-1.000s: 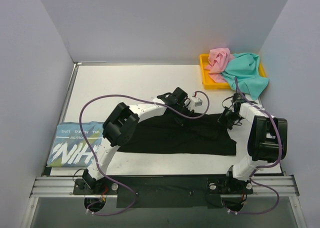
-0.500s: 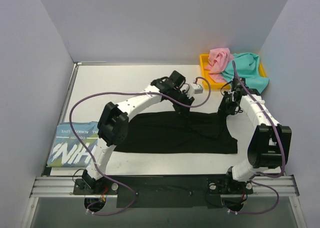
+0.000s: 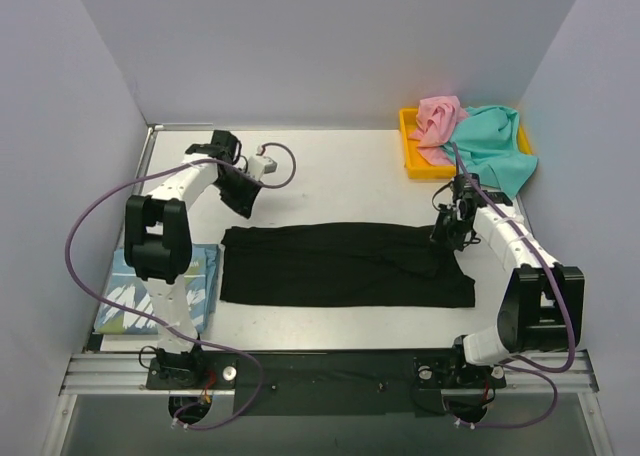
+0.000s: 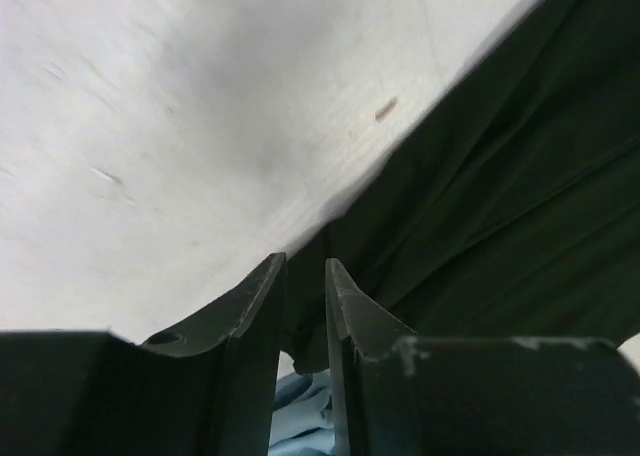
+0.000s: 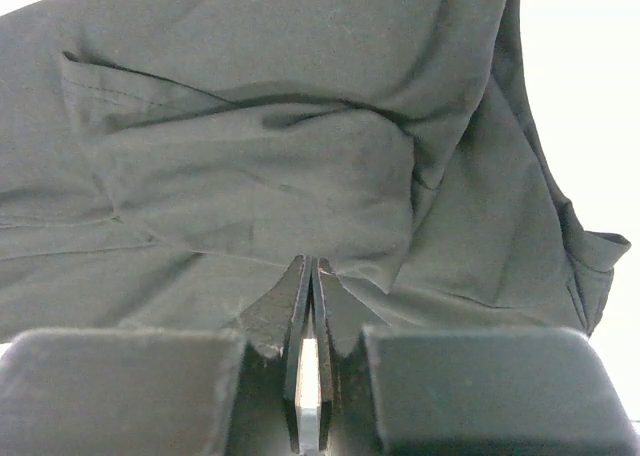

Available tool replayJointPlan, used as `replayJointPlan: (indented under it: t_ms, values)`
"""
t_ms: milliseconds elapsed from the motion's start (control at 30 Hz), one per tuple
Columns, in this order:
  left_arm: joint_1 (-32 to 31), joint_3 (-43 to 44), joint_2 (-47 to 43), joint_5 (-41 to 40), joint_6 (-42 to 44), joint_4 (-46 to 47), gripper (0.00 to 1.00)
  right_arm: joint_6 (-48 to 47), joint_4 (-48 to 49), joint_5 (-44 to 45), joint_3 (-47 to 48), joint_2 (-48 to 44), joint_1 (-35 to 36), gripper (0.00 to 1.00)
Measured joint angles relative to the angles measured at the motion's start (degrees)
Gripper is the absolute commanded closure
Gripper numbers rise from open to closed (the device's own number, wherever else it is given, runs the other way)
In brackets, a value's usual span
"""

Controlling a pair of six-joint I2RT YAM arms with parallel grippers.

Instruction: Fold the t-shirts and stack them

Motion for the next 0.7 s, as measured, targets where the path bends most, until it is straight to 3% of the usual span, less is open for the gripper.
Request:
replayJointPlan:
  t_ms: [200, 567, 633, 700]
  values:
    - [0.5, -7.5, 0.4, -0.8, 8.7, -3.2, 0.63, 0.0, 0.2, 0.0, -1.0, 0.9, 0.0, 1.0]
    - [0.6, -8.7, 0.7, 1.4, 23.4, -9.5, 0.65, 0.0, 0.6, 0.0, -2.4, 1.8, 0.0, 1.0]
    - [0.6, -8.2, 0.7, 2.3, 25.7, -11.7, 0.69, -0.1, 0.7, 0.0, -2.4, 1.8, 0.0, 1.0]
    - [0.6, -7.6, 0.7, 3.0, 27.8, -13.9, 0.84, -0.1, 0.9, 0.0, -2.6, 1.8, 0.0, 1.0]
